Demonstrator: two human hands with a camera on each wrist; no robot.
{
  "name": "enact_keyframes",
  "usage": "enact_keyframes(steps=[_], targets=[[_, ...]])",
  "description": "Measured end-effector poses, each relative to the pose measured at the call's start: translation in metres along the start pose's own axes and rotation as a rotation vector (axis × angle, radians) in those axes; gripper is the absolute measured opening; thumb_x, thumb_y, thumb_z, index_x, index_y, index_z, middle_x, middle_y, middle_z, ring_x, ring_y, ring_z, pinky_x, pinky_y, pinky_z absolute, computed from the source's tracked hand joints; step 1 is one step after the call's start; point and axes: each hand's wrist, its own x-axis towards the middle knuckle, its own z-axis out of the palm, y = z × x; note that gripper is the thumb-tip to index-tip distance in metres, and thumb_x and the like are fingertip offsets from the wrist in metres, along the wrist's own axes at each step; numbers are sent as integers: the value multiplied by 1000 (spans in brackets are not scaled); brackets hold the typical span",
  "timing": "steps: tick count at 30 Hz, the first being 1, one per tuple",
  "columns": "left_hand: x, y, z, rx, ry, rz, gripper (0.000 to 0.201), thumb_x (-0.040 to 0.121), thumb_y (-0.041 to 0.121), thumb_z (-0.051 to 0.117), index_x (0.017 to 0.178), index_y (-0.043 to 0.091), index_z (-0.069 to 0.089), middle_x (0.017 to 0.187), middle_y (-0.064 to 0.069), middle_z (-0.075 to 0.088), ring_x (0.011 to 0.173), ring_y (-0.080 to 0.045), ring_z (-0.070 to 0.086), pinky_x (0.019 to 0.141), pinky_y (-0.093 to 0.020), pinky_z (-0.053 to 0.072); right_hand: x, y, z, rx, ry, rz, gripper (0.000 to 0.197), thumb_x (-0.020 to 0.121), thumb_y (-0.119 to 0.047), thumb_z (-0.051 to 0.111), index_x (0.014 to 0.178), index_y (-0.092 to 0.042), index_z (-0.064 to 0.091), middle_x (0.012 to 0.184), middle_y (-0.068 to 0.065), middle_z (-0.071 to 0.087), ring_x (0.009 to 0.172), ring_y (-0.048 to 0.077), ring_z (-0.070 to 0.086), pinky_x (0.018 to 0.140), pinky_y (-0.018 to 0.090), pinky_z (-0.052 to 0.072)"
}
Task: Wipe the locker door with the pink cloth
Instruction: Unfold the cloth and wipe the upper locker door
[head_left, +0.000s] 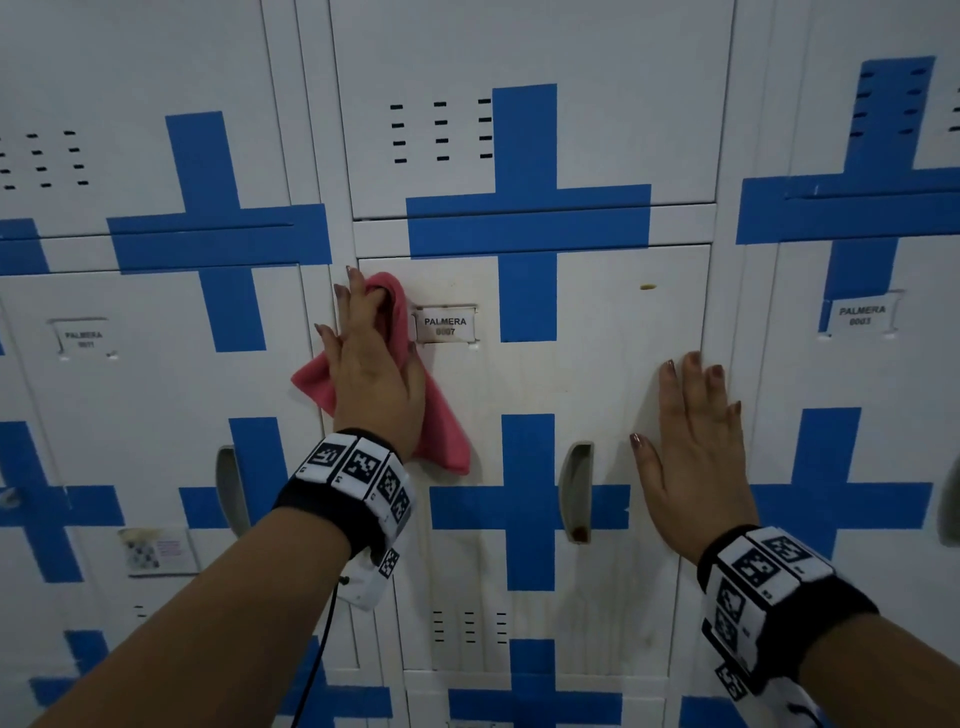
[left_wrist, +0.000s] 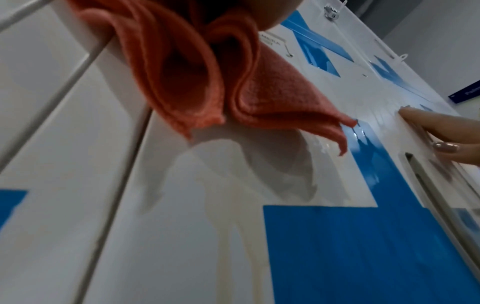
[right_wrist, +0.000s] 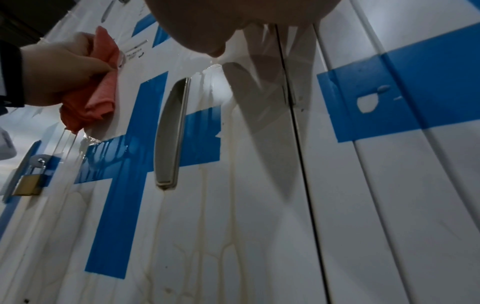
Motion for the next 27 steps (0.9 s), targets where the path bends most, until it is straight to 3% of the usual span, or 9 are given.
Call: enact_keyframes(steps=[3, 6, 11, 13, 18, 21, 27], targets=[[0, -3, 2, -25, 11, 80, 72, 88, 1, 47, 145, 31, 14, 158, 7, -1, 138, 0, -4, 116, -34, -6, 0, 0, 0, -6, -1, -4, 67, 93, -41, 20, 148, -20, -11, 154, -3, -23, 142, 16, -19, 115, 39, -6], [1, -5, 4, -56, 6, 107, 78, 86, -3, 47, 143, 37, 10, 158, 8, -6, 141, 0, -6, 116, -34, -7, 0, 1, 0, -11, -5, -10, 67, 93, -43, 19, 148, -21, -13, 154, -4, -24, 142, 16, -19, 114, 32, -14], [0, -6, 5, -161, 39, 134, 84, 82, -8, 48, 139, 41, 11, 156, 10, -6, 146, -14, 6, 117, -53, 8, 0, 2, 0, -18, 0, -14, 67, 93, -43, 18, 148, -21, -14, 155, -4, -23, 143, 17, -18, 113, 28, -17], [0, -7, 6, -181, 43, 152, 85, 81, -8, 48, 139, 43, 12, 155, 13, -3, 145, -17, 10, 116, -54, 11, 1, 2, 1, -20, 4, -16, 68, 93, -43, 18, 148, -21, -13, 155, -4, -23, 143, 17, -18, 113, 28, -17], [7, -2, 8, 135, -39, 101, 77, 87, 1, 43, 150, 21, 4, 159, -3, 2, 146, -23, 1, 116, -45, -7, 1, 2, 2, -25, 12, -19, 68, 93, -43, 19, 149, -20, -13, 156, -2, -21, 143, 18, -16, 113, 30, -16], [8, 2, 10, 275, -83, 136, 72, 91, 10, 39, 150, 19, -1, 158, -3, -8, 145, -24, -10, 114, -41, -11, 1, 2, 2, -28, 9, -20, 68, 94, -44, 18, 149, -20, -13, 156, -1, -21, 143, 19, -17, 114, 30, -15], [-2, 10, 19, 312, -139, 163, 63, 98, 26, 29, 149, 16, -6, 156, -2, -16, 140, -16, -20, 114, -35, -14, 1, 1, 3, -36, 4, -21, 69, 94, -45, 18, 149, -19, -14, 155, 0, -22, 143, 19, -18, 114, 31, -15]])
